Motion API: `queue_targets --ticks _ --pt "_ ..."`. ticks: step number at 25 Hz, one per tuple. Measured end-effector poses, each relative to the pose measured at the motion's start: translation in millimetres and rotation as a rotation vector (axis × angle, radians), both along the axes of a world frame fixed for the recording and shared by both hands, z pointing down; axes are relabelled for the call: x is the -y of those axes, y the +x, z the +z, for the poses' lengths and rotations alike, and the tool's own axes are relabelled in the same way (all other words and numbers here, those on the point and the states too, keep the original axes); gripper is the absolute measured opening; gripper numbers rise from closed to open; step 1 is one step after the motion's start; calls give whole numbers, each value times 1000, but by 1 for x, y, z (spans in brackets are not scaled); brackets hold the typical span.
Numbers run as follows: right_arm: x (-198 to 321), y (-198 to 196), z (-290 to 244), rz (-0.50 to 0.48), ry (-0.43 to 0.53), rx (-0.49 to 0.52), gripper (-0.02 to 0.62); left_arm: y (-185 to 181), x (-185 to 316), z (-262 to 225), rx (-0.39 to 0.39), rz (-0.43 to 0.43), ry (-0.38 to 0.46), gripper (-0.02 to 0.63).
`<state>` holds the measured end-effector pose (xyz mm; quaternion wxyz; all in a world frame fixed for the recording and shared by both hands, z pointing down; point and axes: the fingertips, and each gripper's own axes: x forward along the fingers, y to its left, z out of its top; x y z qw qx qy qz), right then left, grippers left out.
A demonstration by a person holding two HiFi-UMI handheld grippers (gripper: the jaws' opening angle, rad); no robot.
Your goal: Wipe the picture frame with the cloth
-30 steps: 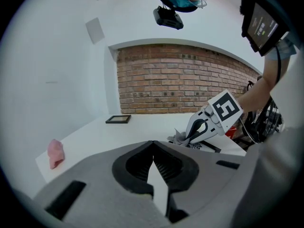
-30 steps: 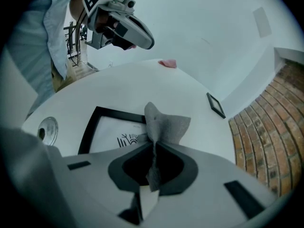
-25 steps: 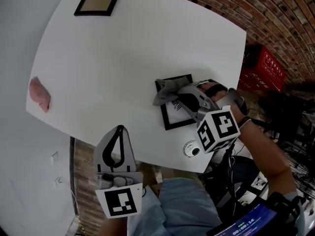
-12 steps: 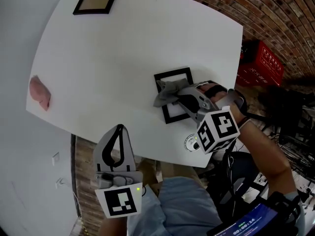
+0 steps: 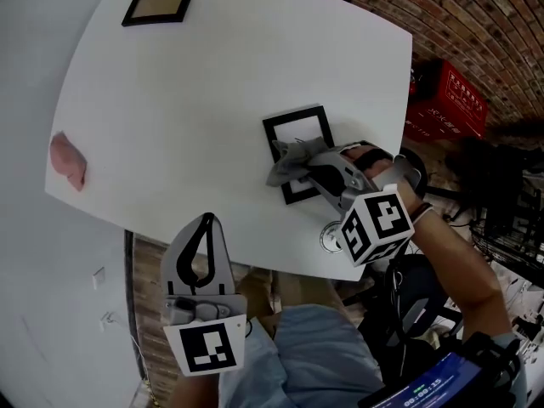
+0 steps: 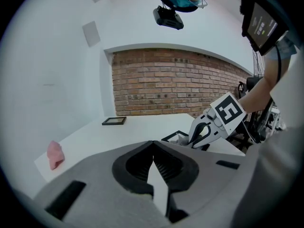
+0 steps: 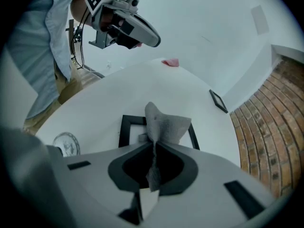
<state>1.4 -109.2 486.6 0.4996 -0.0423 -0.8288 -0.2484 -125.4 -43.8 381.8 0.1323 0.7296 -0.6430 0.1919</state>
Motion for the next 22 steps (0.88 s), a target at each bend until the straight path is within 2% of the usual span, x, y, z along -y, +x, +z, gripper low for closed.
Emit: queue_targets --ticks 22 --pt "-42 17 -6 63 0 3 25 5 -31 -18 18 48 45 9"
